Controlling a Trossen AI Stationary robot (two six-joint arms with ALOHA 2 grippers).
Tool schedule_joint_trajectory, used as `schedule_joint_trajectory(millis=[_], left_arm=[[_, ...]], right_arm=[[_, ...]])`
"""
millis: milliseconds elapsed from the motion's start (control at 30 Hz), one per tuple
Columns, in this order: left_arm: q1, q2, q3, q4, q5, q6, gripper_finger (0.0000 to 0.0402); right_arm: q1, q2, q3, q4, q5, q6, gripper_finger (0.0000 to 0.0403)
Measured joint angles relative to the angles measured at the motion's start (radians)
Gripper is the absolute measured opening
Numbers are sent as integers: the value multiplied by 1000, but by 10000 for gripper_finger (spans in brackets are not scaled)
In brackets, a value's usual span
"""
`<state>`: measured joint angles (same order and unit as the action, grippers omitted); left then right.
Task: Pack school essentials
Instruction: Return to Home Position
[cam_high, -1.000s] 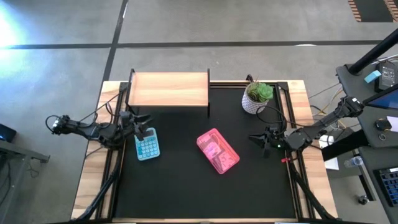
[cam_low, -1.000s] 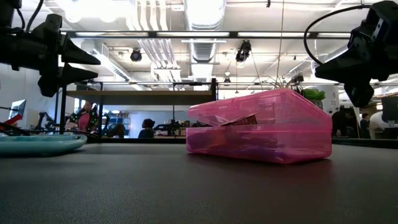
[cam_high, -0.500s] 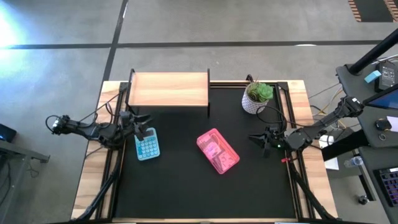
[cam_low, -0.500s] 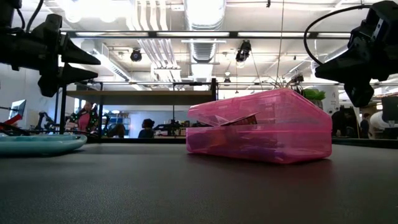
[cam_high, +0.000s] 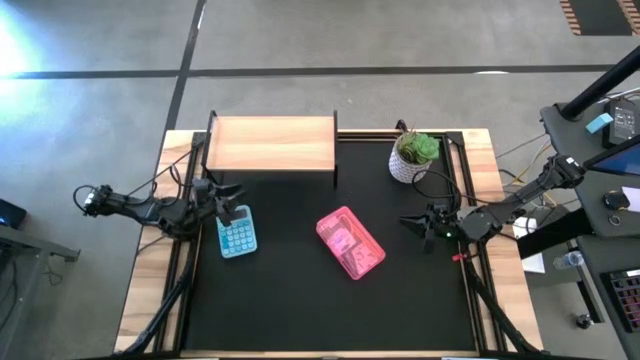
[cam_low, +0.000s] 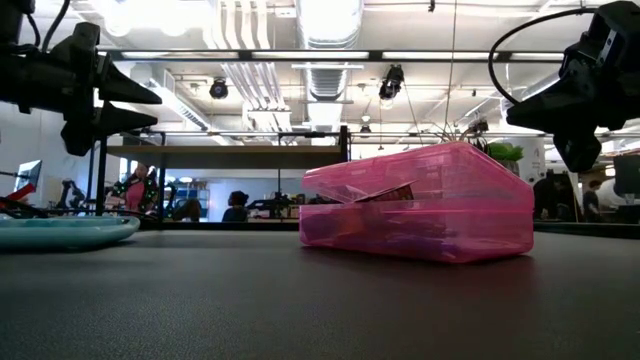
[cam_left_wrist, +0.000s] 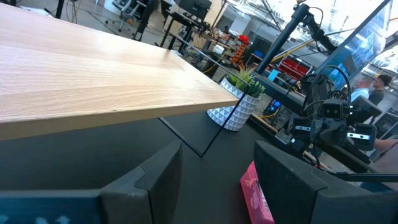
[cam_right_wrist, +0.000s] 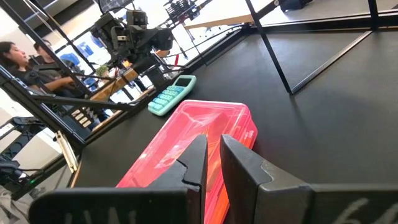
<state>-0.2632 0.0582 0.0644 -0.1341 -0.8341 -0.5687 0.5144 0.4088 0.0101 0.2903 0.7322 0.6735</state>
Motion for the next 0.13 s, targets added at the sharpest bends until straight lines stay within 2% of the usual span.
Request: schedule_joint_trajectory(millis=[133], left_arm=[[0,0,0,0,0,0,183]], right_arm=[[0,0,0,0,0,0,36]])
